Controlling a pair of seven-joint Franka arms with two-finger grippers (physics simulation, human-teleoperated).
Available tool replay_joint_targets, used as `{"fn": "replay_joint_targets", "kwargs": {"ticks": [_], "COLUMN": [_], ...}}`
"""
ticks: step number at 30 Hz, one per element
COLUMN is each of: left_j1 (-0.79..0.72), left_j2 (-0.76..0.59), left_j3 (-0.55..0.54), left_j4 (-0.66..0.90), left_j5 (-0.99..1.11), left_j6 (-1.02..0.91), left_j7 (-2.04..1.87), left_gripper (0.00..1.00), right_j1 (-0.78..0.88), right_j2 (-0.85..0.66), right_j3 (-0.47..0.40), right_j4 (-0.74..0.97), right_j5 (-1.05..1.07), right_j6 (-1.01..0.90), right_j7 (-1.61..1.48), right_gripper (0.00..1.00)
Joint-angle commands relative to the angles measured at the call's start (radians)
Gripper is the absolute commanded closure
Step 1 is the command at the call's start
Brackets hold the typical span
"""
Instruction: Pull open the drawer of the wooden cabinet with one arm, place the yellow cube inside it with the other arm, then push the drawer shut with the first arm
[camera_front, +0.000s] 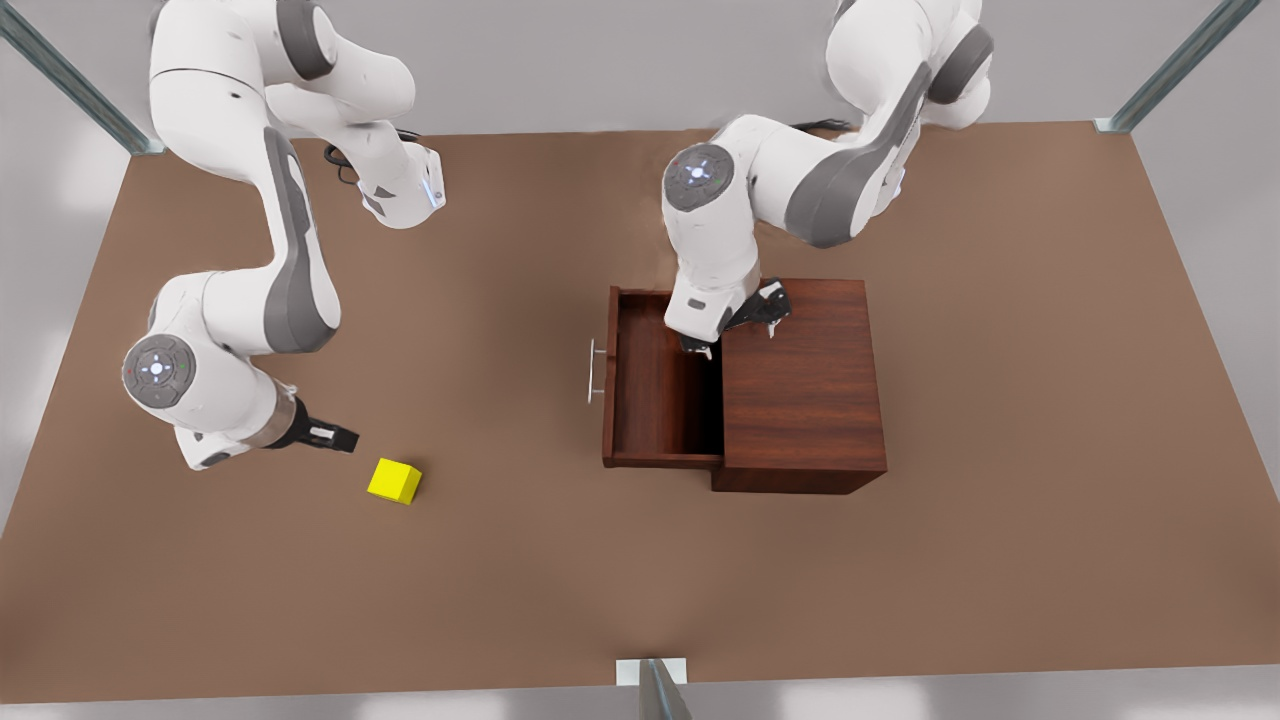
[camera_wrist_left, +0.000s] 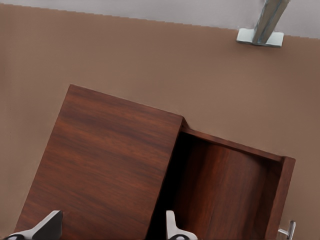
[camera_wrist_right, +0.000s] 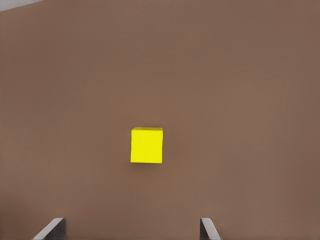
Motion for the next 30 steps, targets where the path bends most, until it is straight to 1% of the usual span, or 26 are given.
{"fn": "replay_joint_targets", "kwargs": {"ticks": [1, 2, 3, 4, 5, 6, 9, 11, 13, 16, 18, 23, 28, 29, 30], "left_j1": [0.244, 0.26, 0.263, 0.263, 0.263, 0.278, 0.379, 0.392, 0.396, 0.405, 0.405, 0.415, 0.415, 0.415, 0.415], "left_j2": [-0.285, -0.389, -0.378, -0.321, -0.281, -0.278, -0.274, -0.275, -0.275, -0.269, -0.048, -0.042, -0.048, -0.048, -0.048], "left_j3": [0.004, 0.025, 0.068, 0.094, 0.096, 0.1, 0.107, 0.107, 0.105, 0.099, 0.059, 0.061, 0.062, 0.062, 0.064], "left_j4": [-0.414, -0.596, -0.555, -0.429, -0.386, -0.386, -0.378, -0.389, -0.386, -0.361, 0.001, -0.01, -0.025, -0.025, -0.025], "left_j5": [-0.313, -0.318, -0.307, -0.244, -0.196, -0.198, -0.245, -0.256, -0.255, -0.259, -0.258, -0.259, -0.258, -0.258, -0.258], "left_j6": [0.211, 0.34, 0.286, 0.152, 0.115, 0.116, 0.119, 0.107, 0.105, 0.107, -0.203, -0.145, -0.142, -0.143, -0.143], "left_j7": [0.911, 0.915, 0.92, 0.944, 0.935, 0.935, 0.946, 0.947, 0.949, 0.998, 1.032, 1.027, 1.027, 1.027, 1.027], "left_gripper": [0.0, 0.0, 0.0, 0.0, 0.0, 0.0, 0.0, 0.0, 0.0, 0.0, 0.0, 0.0, 0.0, 0.0, 0.0], "right_j1": [0.011, 0.014, 0.014, 0.017, 0.029, 0.036, 0.048, 0.048, 0.04, 0.025, 0.016, 0.006, -0.018, -0.027, -0.069], "right_j2": [0.018, 0.035, 0.049, 0.061, 0.091, 0.096, 0.124, 0.134, 0.128, 0.128, 0.13, 0.159, 0.208, 0.216, 0.226], "right_j3": [0.0, 0.0, 0.008, 0.012, 0.014, 0.014, 0.015, 0.015, 0.014, 0.012, 0.012, 0.012, 0.025, 0.034, 0.083], "right_j4": [0.009, 0.009, 0.009, 0.008, 0.009, -0.003, -0.041, -0.061, -0.138, -0.182, -0.221, -0.235, -0.235, -0.235, -0.235], "right_j5": [0.001, 0.003, 0.003, 0.001, 0.0, 0.006, 0.007, 0.001, 0.006, 0.007, 0.038, 0.057, 0.032, 0.027, -0.014], "right_j6": [0.03, 0.05, 0.073, 0.1, 0.116, 0.189, 0.265, 0.278, 0.335, 0.375, 0.42, 0.472, 0.507, 0.507, 0.507], "right_j7": [0.193, 0.204, 0.215, 0.228, 0.235, 0.233, 0.233, 0.233, 0.236, 0.235, 0.227, 0.212, 0.156, 0.149, 0.149], "right_gripper": [0.0, 0.0, 0.0, 0.0, 0.0, 0.0, 0.0, 0.0, 0.0, 0.0, 0.0, 0.0, 0.0, 0.0, 0.0]}}
